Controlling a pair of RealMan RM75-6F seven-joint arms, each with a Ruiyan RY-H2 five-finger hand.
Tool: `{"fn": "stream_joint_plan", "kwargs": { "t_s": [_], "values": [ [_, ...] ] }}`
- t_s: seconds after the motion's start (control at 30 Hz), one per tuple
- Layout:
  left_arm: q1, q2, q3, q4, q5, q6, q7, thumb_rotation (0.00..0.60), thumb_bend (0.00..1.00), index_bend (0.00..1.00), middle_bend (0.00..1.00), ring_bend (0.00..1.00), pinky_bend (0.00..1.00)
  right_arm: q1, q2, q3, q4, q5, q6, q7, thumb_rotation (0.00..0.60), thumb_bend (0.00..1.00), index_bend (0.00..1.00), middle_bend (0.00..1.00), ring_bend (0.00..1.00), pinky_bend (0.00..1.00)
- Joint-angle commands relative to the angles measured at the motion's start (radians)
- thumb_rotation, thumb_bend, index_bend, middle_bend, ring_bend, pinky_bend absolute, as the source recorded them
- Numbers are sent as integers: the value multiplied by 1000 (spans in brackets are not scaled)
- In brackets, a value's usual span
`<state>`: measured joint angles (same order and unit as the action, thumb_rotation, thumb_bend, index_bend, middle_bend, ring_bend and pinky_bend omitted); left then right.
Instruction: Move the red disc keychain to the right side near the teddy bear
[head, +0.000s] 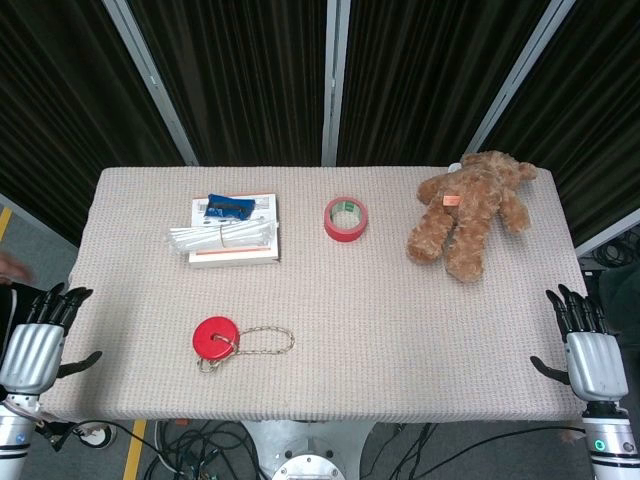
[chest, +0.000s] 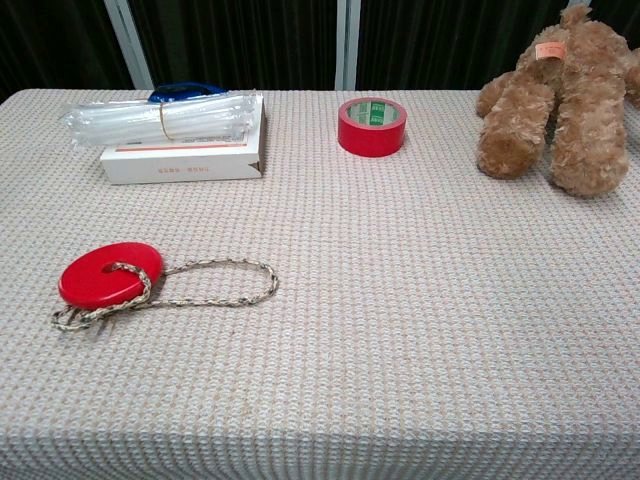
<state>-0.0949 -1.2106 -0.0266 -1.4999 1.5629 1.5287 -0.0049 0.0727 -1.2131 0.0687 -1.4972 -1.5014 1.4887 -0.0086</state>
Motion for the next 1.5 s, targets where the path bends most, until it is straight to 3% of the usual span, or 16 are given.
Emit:
{"fn": "stream_joint_plan", "kwargs": {
  "t_s": [0.03, 0.37, 0.57, 0.77, 1.03, 1.2, 1.4, 1.5],
  "values": [
    [1, -1, 1, 3, 0, 2, -2, 600, 15, 145, 142, 24, 121, 1, -1, 0, -2, -2, 0, -2, 600, 0, 0, 0, 0, 0],
    [3, -4, -1, 12, -5, 2, -15, 600, 16, 145, 142, 24, 121, 39, 4, -4, -43, -38, -35, -45, 600, 0, 0, 0, 0, 0],
    [1, -11, 2, 22, 0, -1, -16, 600, 16, 145, 142, 24, 121, 122, 12, 0, -117, -108, -110, -128, 600, 0, 0, 0, 0, 0],
    [2, -18, 0, 36, -2, 4, -25, 600, 16, 145, 142, 24, 121, 272, -11, 41, -229, -123, -287, -203, 600, 5, 0, 0, 0, 0],
    [10, -21, 1, 58, -14, 5, -47, 600, 16, 146, 142, 24, 121, 461, -124, 79, -332, -38, -547, -311, 600, 9, 0, 8, 0, 0],
    [16, -17, -2, 67, -21, 11, -64, 600, 15, 147, 142, 24, 121, 555, -236, 105, -298, 20, -633, -397, 600, 14, 0, 26, 0, 0],
    [20, -21, -3, 88, -34, 5, -87, 600, 16, 147, 142, 24, 121, 648, -383, 123, -176, 55, -687, -386, 600, 72, 0, 168, 0, 0],
    [22, -22, -5, 100, -38, 3, -97, 600, 15, 147, 142, 24, 121, 690, -428, 124, -132, 69, -720, -390, 600, 74, 0, 189, 0, 0]
  ]
}}
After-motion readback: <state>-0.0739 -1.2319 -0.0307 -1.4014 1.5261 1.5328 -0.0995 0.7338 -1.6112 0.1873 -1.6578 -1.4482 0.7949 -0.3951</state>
